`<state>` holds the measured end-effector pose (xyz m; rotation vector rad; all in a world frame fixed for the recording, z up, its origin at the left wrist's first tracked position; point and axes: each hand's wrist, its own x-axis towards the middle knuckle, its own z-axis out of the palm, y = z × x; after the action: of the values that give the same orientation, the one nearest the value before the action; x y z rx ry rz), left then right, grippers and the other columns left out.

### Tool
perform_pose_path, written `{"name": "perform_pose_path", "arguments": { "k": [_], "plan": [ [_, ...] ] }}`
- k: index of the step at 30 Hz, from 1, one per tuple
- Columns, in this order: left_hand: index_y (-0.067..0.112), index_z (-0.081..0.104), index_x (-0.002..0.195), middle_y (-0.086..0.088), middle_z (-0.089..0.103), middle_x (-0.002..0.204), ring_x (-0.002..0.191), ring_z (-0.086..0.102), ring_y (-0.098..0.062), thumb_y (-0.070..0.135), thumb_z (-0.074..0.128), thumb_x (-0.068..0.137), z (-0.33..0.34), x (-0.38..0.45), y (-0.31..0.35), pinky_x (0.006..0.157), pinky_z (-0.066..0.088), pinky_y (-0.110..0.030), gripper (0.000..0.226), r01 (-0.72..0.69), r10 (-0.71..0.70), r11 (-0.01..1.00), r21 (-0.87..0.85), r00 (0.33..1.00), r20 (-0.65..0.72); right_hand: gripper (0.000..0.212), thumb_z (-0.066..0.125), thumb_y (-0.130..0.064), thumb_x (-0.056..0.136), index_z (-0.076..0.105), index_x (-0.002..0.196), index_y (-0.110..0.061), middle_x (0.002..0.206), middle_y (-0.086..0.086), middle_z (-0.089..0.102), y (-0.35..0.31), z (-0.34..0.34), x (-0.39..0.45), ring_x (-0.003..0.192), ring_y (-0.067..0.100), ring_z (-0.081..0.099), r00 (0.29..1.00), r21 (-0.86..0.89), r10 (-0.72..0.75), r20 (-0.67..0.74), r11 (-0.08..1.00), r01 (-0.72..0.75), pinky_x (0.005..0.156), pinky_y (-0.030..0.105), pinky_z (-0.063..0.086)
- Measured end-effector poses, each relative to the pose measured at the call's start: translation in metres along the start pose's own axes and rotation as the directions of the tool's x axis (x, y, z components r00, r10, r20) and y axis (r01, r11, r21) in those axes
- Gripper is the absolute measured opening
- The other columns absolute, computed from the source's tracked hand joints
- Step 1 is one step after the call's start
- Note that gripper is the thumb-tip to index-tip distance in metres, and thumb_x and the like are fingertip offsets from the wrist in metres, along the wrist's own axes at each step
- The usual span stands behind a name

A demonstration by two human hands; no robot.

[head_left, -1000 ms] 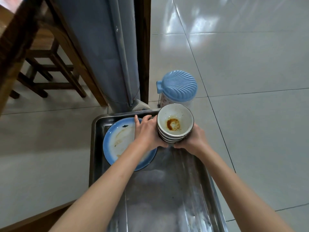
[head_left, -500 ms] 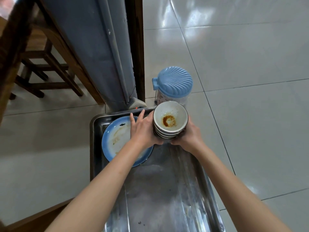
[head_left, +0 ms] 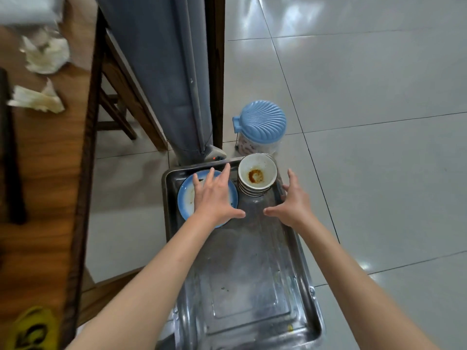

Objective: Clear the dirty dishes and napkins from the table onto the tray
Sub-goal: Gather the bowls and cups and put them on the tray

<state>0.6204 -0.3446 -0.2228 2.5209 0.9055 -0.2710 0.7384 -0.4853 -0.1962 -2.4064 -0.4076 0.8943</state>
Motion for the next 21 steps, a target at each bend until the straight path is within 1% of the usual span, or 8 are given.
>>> {"name": "perform_pose_path", "arguments": {
  "k": [3, 7, 10, 12, 15, 17, 19, 21],
  "plan": [
    [0.024, 0.003, 0.149, -0.005, 0.024, 0.153, 0.144, 0.007, -0.022, 0.059, 0.077, 0.057, -0.022, -0.034, 0.001, 0.111, -0.007, -0.054, 0.123, -0.025, 0.024, 0.999, 0.027, 0.999, 0.031, 0.124, 0.09, -0.014, 0.055, 0.01, 0.15, -0.022, 0.142, 0.011, 0.044, -0.015, -0.007, -0.039, 0.126, 0.026, 0.047, 1.0, 0.039, 0.016, 0.003, 0.999, -0.017, 0.1, 0.036, 0.043],
    [0.024, 0.005, 0.149, -0.004, 0.026, 0.152, 0.143, 0.01, -0.02, 0.059, 0.077, 0.056, -0.059, -0.079, 0.001, 0.111, -0.007, -0.052, 0.123, -0.002, 0.001, 1.0, 0.01, 0.998, 0.063, 0.124, 0.089, -0.012, 0.054, 0.011, 0.15, -0.026, 0.142, 0.009, 0.044, -0.037, -0.014, -0.096, 0.125, 0.023, 0.048, 0.999, 0.106, 0.033, 0.015, 0.994, -0.034, 0.094, 0.035, 0.048],
    [0.025, 0.006, 0.149, -0.002, 0.024, 0.153, 0.144, 0.008, -0.016, 0.06, 0.077, 0.055, -0.086, -0.112, 0.001, 0.111, -0.009, -0.051, 0.124, 0.005, -0.004, 1.0, -0.015, 0.998, 0.06, 0.124, 0.089, -0.013, 0.052, 0.013, 0.149, -0.03, 0.141, 0.006, 0.046, -0.054, -0.02, -0.135, 0.125, 0.021, 0.048, 1.0, 0.149, 0.007, 0.02, 0.989, -0.01, 0.096, 0.039, 0.047],
    [0.026, 0.004, 0.149, -0.001, 0.021, 0.155, 0.144, 0.004, -0.016, 0.061, 0.076, 0.056, -0.104, -0.135, 0.0, 0.111, -0.01, -0.051, 0.123, 0.003, -0.001, 0.999, -0.033, 0.998, 0.06, 0.123, 0.089, -0.014, 0.052, 0.015, 0.148, -0.033, 0.142, 0.006, 0.045, -0.065, -0.022, -0.161, 0.126, 0.022, 0.047, 0.999, 0.157, -0.027, 0.033, 0.987, 0.021, 0.097, 0.037, 0.046],
    [0.026, 0.004, 0.149, 0.002, 0.021, 0.155, 0.144, 0.004, -0.019, 0.062, 0.075, 0.059, -0.133, -0.173, -0.002, 0.111, -0.01, -0.051, 0.12, -0.02, 0.022, 0.999, -0.03, 0.998, 0.052, 0.119, 0.088, -0.015, 0.054, 0.017, 0.147, -0.034, 0.144, 0.003, 0.043, -0.079, -0.025, -0.2, 0.129, 0.021, 0.043, 0.994, 0.125, -0.094, 0.055, 0.988, 0.086, 0.087, 0.024, 0.043],
    [0.026, 0.005, 0.149, 0.004, 0.022, 0.155, 0.145, 0.005, -0.021, 0.059, 0.076, 0.061, -0.153, -0.201, -0.003, 0.111, -0.009, -0.05, 0.118, -0.04, 0.04, 0.999, 0.004, 0.999, 0.017, 0.115, 0.087, -0.015, 0.056, 0.019, 0.146, -0.038, 0.145, -0.002, 0.042, -0.088, -0.027, -0.227, 0.131, 0.019, 0.04, 0.985, 0.102, -0.151, 0.083, 0.984, 0.143, 0.083, 0.021, 0.042],
    [0.027, 0.007, 0.149, 0.006, 0.018, 0.156, 0.145, 0.005, -0.023, 0.056, 0.077, 0.062, -0.17, -0.231, -0.006, 0.111, -0.007, -0.049, 0.116, -0.049, 0.05, 0.998, 0.035, 0.999, -0.021, 0.113, 0.087, -0.017, 0.057, 0.02, 0.145, -0.041, 0.144, -0.005, 0.042, -0.095, -0.03, -0.255, 0.131, 0.017, 0.04, 0.973, 0.043, -0.204, 0.108, 0.979, 0.2, 0.087, 0.022, 0.042],
    [0.027, 0.007, 0.149, 0.006, 0.014, 0.157, 0.145, 0.004, -0.022, 0.055, 0.078, 0.063, -0.184, -0.264, -0.012, 0.112, -0.006, -0.049, 0.115, -0.039, 0.042, 0.998, 0.045, 0.997, -0.066, 0.112, 0.087, -0.019, 0.059, 0.019, 0.145, -0.041, 0.144, -0.006, 0.041, -0.102, -0.032, -0.283, 0.129, 0.016, 0.04, 0.957, -0.028, -0.258, 0.131, 0.964, 0.264, 0.094, 0.028, 0.043]
  ]
}}
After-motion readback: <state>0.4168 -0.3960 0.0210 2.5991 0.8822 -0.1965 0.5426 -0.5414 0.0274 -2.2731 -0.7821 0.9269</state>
